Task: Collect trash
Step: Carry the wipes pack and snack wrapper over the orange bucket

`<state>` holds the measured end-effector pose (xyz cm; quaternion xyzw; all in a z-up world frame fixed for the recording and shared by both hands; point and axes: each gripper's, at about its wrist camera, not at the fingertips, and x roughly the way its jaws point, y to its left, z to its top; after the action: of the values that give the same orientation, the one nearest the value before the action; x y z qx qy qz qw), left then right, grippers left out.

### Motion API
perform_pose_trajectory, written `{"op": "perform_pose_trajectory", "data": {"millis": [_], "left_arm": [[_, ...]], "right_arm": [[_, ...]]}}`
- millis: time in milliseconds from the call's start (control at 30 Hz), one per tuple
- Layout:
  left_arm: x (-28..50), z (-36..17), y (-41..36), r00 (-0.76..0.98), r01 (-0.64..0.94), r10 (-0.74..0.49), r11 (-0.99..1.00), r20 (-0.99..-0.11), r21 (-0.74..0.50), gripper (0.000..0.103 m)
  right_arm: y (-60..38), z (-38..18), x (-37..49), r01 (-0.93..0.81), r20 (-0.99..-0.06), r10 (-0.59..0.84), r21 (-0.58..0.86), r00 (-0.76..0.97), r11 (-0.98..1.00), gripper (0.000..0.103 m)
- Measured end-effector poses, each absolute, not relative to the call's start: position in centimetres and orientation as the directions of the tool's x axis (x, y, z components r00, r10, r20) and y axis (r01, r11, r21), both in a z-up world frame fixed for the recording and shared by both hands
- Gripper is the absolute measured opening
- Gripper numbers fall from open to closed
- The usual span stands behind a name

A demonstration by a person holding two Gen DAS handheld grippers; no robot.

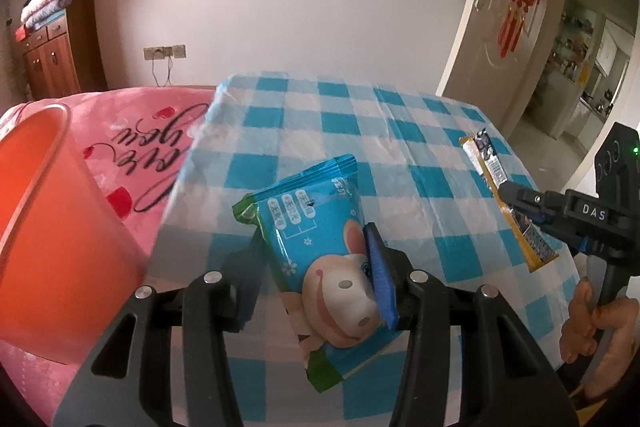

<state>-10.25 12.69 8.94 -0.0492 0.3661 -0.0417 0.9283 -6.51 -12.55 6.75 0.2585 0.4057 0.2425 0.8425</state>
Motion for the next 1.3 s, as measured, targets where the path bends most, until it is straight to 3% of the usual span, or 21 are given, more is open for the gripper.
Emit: {"op": "perform_pose_trajectory", "data": {"millis": [700,1300], "left_arm": [[-13.8,14.9,20.2,0.830,-0.104,0.030,0.990,-0.557,-0.101,0.049],[-17.1,16.3,31.5,0.806,-0.398,0.277,0.908,-0.523,-0.133,0.049]], "right_arm": [[-2.2,10.7,-5.1,-0.336,-0.508,0.765,0.695,0.395,0.636,0.024],[14.2,17.2,-3.5,-0.524,-0.399,0.900,0.736,0.178,0.429,0.025]]}}
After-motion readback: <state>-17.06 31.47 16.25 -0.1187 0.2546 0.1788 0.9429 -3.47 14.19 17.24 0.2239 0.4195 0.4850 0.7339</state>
